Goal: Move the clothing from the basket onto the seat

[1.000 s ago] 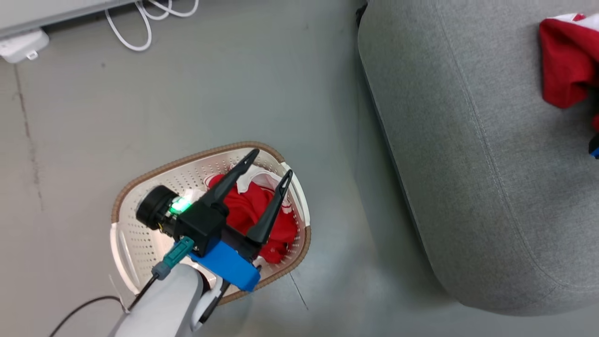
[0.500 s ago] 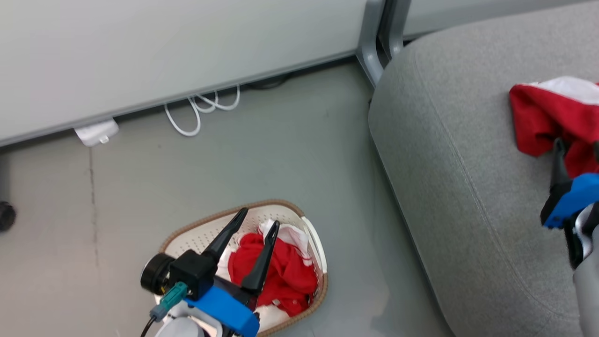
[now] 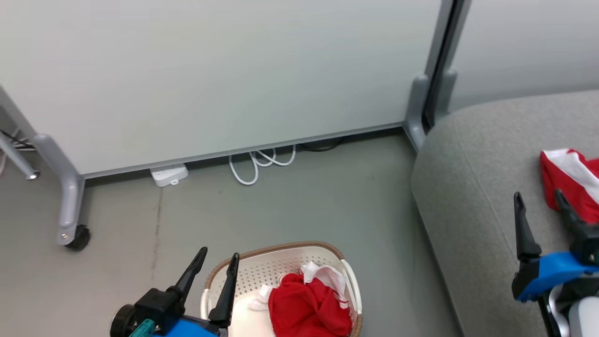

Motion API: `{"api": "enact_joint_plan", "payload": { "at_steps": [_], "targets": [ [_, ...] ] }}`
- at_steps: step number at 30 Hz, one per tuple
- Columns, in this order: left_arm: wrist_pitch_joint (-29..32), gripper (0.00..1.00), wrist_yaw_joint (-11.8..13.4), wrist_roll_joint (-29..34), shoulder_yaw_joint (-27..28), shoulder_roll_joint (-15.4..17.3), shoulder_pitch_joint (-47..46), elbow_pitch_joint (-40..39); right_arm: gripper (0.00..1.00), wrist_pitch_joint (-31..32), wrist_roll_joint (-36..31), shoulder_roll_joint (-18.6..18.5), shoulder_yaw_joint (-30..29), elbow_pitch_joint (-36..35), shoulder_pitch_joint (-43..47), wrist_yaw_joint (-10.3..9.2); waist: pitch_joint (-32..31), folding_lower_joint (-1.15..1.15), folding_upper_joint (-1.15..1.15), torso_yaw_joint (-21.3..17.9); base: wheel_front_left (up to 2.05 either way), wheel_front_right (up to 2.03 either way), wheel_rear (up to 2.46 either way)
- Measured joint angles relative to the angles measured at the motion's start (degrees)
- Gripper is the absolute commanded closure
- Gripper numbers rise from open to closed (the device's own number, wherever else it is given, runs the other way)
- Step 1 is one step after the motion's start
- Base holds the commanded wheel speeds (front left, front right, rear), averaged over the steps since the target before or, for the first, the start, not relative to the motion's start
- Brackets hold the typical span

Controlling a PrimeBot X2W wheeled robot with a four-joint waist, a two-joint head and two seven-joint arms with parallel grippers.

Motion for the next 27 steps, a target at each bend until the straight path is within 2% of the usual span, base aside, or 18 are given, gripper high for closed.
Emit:
{"api": "enact_joint_plan", "payload": {
  "at_steps": [5, 9, 16, 27],
  "targets": [
    [0.0, 0.0, 0.0, 0.89, 2.74, -0.13, 0.9, 0.37, 0.0, 2.16, -0.11, 4.32, -0.08, -13.0, 9.15, 0.0, -1.36, 0.0, 0.0, 3.12, 0.0, 0.0, 0.0],
    [0.0, 0.0, 0.0, 1.19, 5.19, -0.36, 1.2, 0.37, 0.0, 3.28, -1.09, 6.14, 1.8, -18.59, 13.8, -0.01, -1.72, 0.01, 0.0, 5.23, 0.0, 0.0, 0.0],
    [0.0, 0.0, 0.0, 1.81, 8.27, -0.81, 2.02, -0.04, 0.0, 3.97, -1.58, 7.79, 4.36, -20.78, 16.48, 0.0, -1.84, 0.02, 0.0, 6.54, 0.0, 0.0, 0.0],
    [0.0, 0.0, 0.0, 1.97, 8.95, -1.27, 2.03, -0.19, 0.0, 3.67, -2.09, 8.51, 4.91, -19.74, 16.23, 0.0, -1.75, 0.02, 0.0, 6.5, 0.0, 0.0, 0.0]
  ]
}}
